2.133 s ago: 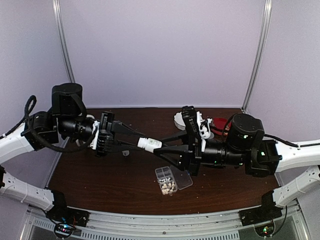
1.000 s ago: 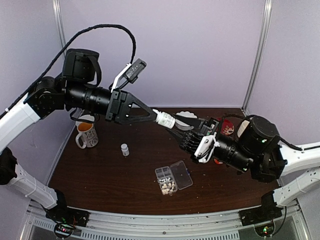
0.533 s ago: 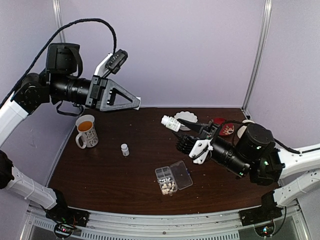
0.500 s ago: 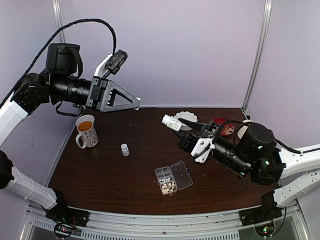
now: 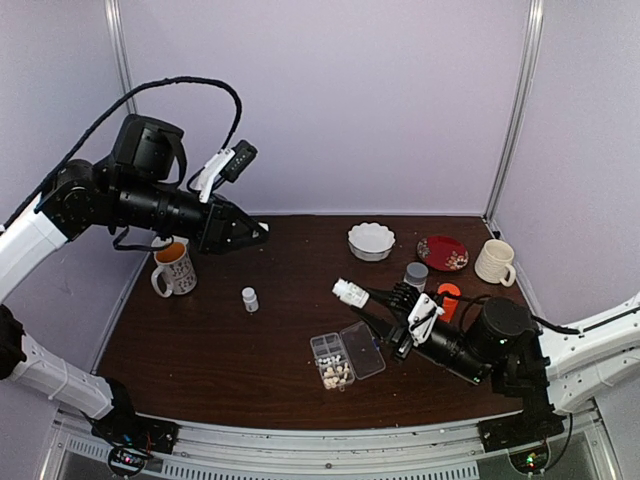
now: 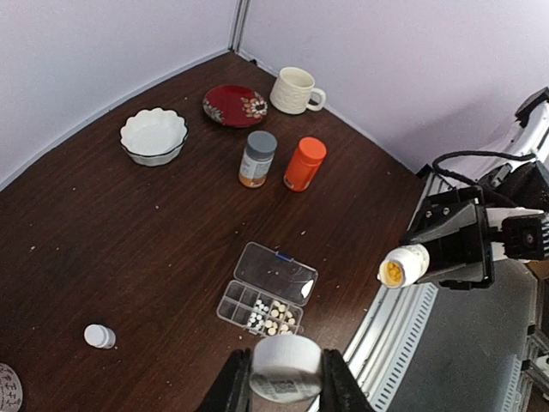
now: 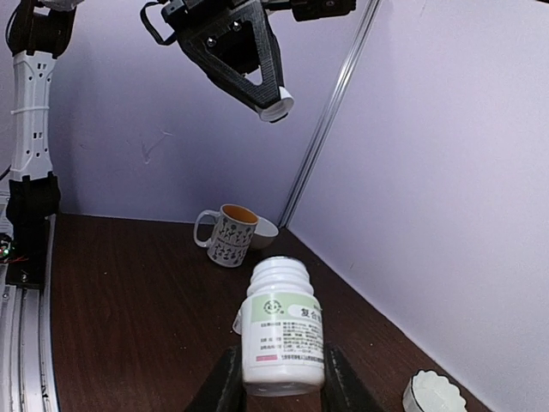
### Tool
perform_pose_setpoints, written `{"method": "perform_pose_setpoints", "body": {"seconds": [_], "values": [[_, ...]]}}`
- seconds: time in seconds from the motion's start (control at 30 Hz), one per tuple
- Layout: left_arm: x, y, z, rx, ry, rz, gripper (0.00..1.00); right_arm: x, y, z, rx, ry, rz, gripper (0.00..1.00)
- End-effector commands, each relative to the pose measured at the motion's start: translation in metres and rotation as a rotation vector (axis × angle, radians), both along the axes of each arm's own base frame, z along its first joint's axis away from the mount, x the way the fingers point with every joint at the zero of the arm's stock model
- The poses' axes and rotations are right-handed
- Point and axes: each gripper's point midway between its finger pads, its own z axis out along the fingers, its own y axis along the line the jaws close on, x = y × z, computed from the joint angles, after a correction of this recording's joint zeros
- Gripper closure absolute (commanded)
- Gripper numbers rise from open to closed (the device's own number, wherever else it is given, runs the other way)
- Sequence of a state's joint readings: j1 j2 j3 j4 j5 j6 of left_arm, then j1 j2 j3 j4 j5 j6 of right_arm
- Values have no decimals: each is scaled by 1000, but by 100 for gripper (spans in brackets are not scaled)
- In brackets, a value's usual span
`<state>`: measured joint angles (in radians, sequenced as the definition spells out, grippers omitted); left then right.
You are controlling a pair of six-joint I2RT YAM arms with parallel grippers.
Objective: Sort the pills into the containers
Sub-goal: Unscrew the lid of the pill bottle from the pill bottle, then pour the pill into the compartment of the pill container.
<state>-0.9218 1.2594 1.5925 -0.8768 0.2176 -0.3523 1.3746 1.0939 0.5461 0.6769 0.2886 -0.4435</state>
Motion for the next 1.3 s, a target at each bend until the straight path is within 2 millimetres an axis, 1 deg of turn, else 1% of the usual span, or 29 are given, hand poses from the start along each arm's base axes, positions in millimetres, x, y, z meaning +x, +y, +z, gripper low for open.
{"method": "perform_pose_setpoints", "body": {"seconds": [0.0,0.03,0.1,0.17,0.2,0.3,0.47,0.5,0.63,0.9,1.07,1.27], "values": [[24,6,-22,102,-83,67,100,4,-6,-8,158,142,2,93],[26,6,-25,109,-87,77,100,6,-8,-12,171,155,-5,93],[30,8,-28,107,-101,101,100,8,-8,-29,157,185,-11,93],[33,10,-30,94,-115,127,100,9,-7,-43,147,213,-17,90],[36,13,-35,96,-115,149,100,10,-6,-51,138,229,-22,88],[42,19,-39,80,-126,210,100,12,-7,-69,133,263,-27,88],[42,20,-50,95,-115,216,100,15,-6,-89,139,299,-45,96],[43,19,-52,100,-110,218,100,16,-5,-94,138,308,-51,97],[45,20,-60,113,-99,232,100,21,-1,-113,115,336,-82,97],[45,20,-68,123,-99,232,100,29,5,-148,70,380,-130,98],[47,19,-73,136,-93,231,100,33,10,-161,65,436,-144,98],[49,16,-84,148,-79,230,100,39,13,-182,1,522,-170,98]]}}
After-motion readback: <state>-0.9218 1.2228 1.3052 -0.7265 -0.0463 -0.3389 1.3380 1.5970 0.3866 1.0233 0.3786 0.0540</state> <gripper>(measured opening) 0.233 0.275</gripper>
